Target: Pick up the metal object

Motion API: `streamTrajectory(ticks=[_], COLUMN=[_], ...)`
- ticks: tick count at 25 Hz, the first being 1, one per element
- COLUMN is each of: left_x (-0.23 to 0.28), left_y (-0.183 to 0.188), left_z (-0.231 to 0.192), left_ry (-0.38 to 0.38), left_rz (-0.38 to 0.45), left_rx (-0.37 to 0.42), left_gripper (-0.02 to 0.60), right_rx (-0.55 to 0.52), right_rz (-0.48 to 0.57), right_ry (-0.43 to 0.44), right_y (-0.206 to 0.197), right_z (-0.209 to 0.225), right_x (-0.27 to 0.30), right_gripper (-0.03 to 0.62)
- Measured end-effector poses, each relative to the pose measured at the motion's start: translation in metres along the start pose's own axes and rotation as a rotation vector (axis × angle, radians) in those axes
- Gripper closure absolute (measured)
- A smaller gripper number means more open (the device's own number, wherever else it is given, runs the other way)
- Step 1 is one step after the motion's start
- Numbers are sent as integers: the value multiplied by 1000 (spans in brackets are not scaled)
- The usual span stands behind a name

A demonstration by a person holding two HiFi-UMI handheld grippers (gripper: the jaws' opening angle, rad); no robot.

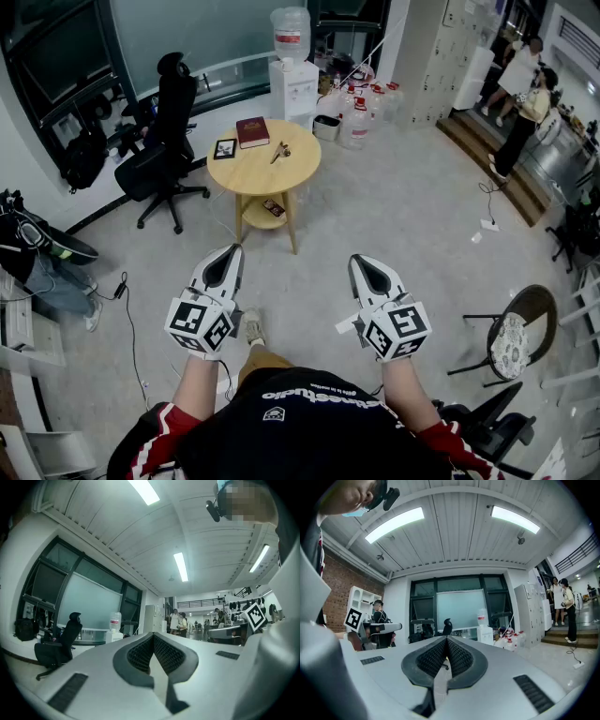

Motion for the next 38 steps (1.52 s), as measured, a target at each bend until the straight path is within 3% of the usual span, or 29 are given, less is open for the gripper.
streamTrajectory(ticks=[15,23,38], left_x=[-10,-3,5], left_y=[4,3,1], left_z=[7,24,34], left_ry=[6,-25,-37], left_rz=[-3,-15,-58], left_rx=[11,21,62], left_gripper=[566,566,565], right_rx=[4,82,110], right_rz=[18,69,41], right_ry=[-13,-15,-49], right_y=[4,7,-7], right_z=[-2,9,17], right_x=[-10,-28,-42], right_gripper=[568,568,568])
Point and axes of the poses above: the fingertips, and each gripper's own axes: x forward along the fingers, z to its right, y out of its top, the point moved 8 cm from there along -x, backward along the fingers, and after that the axes turned 11 degrees about -x, right-handed, at the moved point
